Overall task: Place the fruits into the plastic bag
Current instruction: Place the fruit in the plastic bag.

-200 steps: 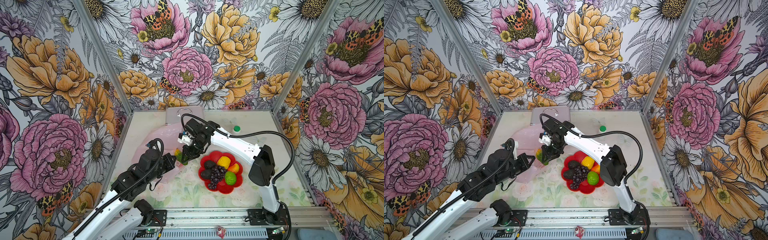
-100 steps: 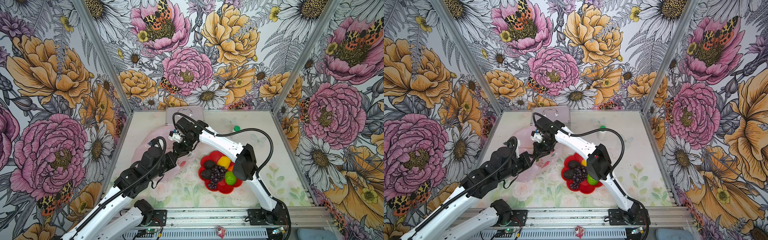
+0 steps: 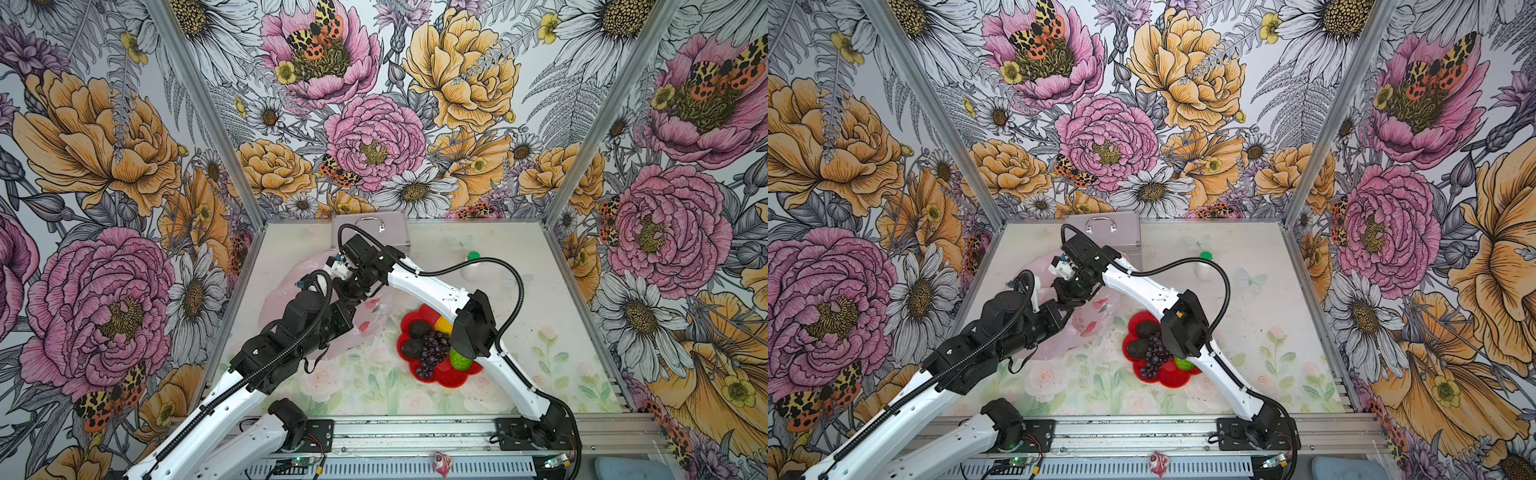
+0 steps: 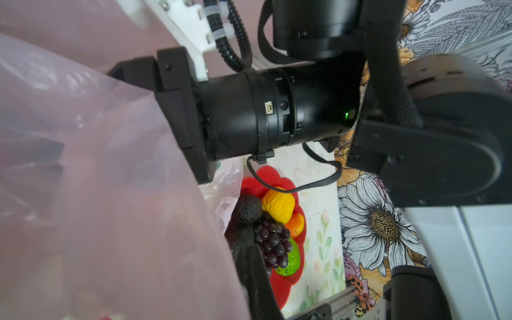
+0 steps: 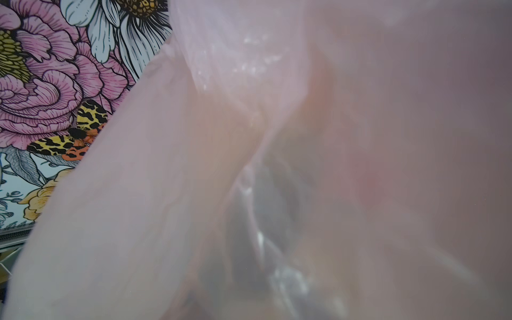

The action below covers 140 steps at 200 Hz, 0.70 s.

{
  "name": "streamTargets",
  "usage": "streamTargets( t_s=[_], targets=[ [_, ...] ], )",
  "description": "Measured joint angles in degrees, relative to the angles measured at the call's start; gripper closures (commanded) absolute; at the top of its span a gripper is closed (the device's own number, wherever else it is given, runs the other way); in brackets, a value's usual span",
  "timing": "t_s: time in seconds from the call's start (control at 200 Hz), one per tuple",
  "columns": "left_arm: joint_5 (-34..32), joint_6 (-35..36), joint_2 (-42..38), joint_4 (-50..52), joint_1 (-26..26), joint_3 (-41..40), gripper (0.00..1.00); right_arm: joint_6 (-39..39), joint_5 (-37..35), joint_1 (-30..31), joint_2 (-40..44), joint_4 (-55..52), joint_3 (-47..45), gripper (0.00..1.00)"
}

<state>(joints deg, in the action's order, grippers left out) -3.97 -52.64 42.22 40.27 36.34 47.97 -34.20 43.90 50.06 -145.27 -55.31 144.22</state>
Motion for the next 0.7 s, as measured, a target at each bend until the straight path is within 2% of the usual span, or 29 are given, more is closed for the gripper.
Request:
streamTargets(
  t_s=[0.34,0.5,0.7],
  targets=[
    [2.6,1.2,-0.33,-0.26,-3.74,0.02,1.0,-1.84,0.31,0.0,-0.04,2.16,0.28,0.35],
    [4.09,1.84,-0.48,-0.26,-5.03,0.02,1.0,-1.84,-0.57,0.0,0.07,2.58,-0.2,0.34],
    [4.96,1.86,-1.53,-0.28,-5.66,0.02,1.0,-1.75,-3.08,0.0,3.1,2.89,-6.58,0.34]
  ],
)
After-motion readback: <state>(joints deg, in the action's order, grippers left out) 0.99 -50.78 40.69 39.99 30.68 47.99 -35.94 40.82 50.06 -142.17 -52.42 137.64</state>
